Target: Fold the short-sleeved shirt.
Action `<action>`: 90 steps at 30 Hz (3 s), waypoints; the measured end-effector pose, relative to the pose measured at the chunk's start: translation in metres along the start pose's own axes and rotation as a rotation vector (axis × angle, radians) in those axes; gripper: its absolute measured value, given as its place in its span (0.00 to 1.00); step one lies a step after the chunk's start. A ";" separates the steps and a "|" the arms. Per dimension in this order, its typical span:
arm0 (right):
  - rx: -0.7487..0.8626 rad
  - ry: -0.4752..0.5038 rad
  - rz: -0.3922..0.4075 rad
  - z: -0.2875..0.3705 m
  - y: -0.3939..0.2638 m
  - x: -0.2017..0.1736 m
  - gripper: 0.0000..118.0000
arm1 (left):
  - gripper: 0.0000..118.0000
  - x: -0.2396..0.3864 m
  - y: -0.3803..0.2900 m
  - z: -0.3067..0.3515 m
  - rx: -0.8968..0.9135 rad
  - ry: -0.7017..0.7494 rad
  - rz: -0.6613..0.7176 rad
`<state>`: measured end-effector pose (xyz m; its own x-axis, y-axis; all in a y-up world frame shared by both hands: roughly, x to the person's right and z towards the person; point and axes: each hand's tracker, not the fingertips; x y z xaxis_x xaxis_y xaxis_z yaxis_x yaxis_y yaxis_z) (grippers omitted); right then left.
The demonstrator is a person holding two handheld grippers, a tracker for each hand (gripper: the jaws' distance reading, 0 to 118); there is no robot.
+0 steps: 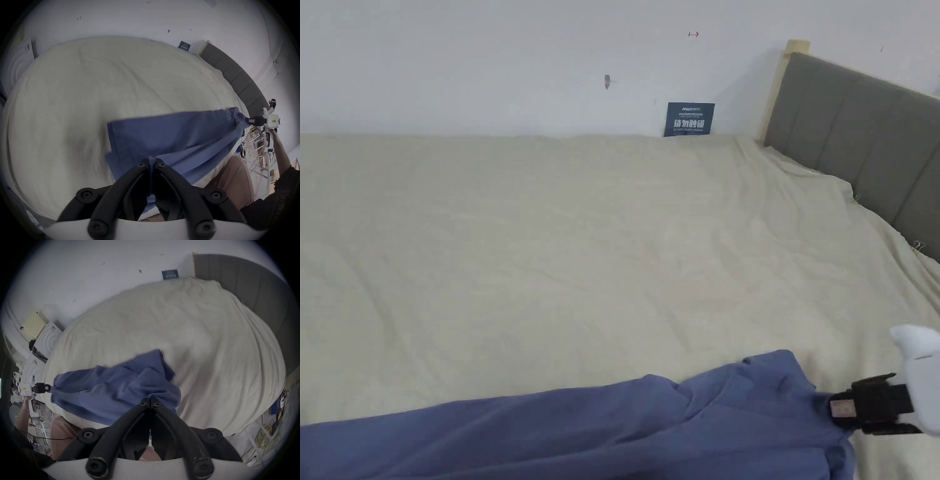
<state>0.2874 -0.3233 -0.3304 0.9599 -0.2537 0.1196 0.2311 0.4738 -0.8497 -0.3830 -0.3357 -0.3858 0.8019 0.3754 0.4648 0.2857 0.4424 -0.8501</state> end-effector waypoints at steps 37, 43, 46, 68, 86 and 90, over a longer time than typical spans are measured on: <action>0.845 0.154 0.083 0.072 -0.082 -0.206 0.00 | 0.00 0.172 -0.047 0.073 0.976 0.277 -0.070; 0.783 0.128 0.136 0.072 -0.074 -0.195 0.00 | 0.00 0.036 -0.030 0.078 0.541 -0.074 0.315; 0.758 0.116 0.165 0.068 -0.072 -0.195 0.00 | 0.00 -0.025 -0.029 0.056 0.370 -0.158 0.380; 0.613 0.132 0.188 0.035 -0.047 -0.219 0.00 | 1.00 -0.108 -0.025 -0.047 0.019 -0.678 0.431; 0.596 0.187 0.170 0.037 -0.056 -0.206 0.00 | 0.04 0.000 0.026 0.014 0.062 0.285 0.001; 0.599 0.200 0.154 0.036 -0.060 -0.200 0.00 | 0.04 0.001 0.025 0.028 0.019 0.598 -0.117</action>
<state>0.0876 -0.2711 -0.2847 0.9542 -0.2704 -0.1279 0.1976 0.8908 -0.4091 -0.3899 -0.3010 -0.3995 0.9231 -0.1965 0.3304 0.3845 0.4699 -0.7946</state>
